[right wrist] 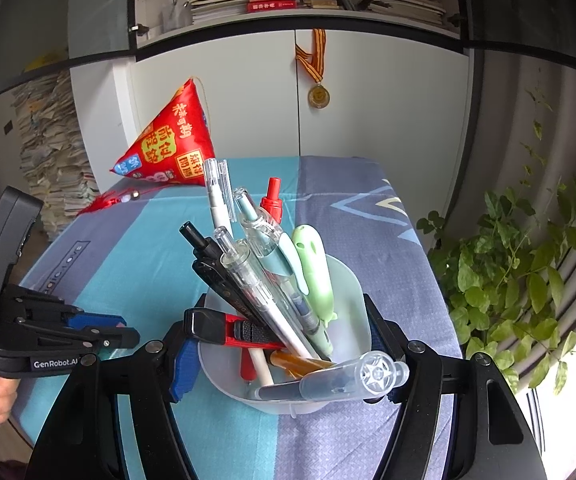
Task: Organize stationery
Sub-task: 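Lower the pink eraser into the cup with the left tool and release, then set the frosted cup down on the bed with the right tool and release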
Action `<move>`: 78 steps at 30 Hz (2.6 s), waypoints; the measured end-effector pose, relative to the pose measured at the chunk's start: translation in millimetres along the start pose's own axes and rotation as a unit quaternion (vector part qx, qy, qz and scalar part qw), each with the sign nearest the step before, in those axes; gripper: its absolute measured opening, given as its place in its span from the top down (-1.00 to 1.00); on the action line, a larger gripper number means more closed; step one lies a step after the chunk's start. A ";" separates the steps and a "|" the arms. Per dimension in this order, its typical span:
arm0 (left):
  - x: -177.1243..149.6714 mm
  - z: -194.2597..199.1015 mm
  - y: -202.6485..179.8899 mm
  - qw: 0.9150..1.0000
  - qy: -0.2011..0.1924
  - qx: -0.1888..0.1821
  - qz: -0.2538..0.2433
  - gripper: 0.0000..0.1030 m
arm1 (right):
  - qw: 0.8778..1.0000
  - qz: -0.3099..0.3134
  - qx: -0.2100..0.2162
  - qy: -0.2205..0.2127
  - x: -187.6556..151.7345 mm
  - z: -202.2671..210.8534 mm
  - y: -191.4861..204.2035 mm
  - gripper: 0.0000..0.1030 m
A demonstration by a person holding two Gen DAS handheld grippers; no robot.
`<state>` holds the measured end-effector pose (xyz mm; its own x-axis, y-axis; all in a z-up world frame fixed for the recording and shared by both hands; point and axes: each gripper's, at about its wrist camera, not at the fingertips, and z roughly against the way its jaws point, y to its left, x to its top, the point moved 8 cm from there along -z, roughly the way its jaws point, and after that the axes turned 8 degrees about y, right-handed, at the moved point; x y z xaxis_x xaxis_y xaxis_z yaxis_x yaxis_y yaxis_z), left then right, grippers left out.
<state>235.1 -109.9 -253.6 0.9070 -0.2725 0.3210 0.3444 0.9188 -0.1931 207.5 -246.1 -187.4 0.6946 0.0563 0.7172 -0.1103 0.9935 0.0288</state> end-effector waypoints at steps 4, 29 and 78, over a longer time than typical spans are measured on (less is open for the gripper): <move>3.8 20.9 -12.4 0.999 -0.027 -0.010 -0.019 0.65 | 1.000 0.000 -0.001 0.000 -0.6 0.7 0.1 -0.36; 59.4 118.8 -138.6 0.966 -0.106 -0.189 -0.138 0.66 | 1.000 -0.002 0.003 0.003 -0.5 1.6 1.3 -0.36; 38.5 115.8 -18.0 0.971 -0.228 0.060 -0.041 0.14 | 0.999 -0.027 0.010 0.023 1.6 -3.9 -4.2 -0.36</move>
<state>235.8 -103.8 -130.4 0.6661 -0.2162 0.7138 0.3559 0.9332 -0.0494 211.9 -249.7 -189.0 0.7318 0.0079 0.6815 -0.0860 0.9930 0.0808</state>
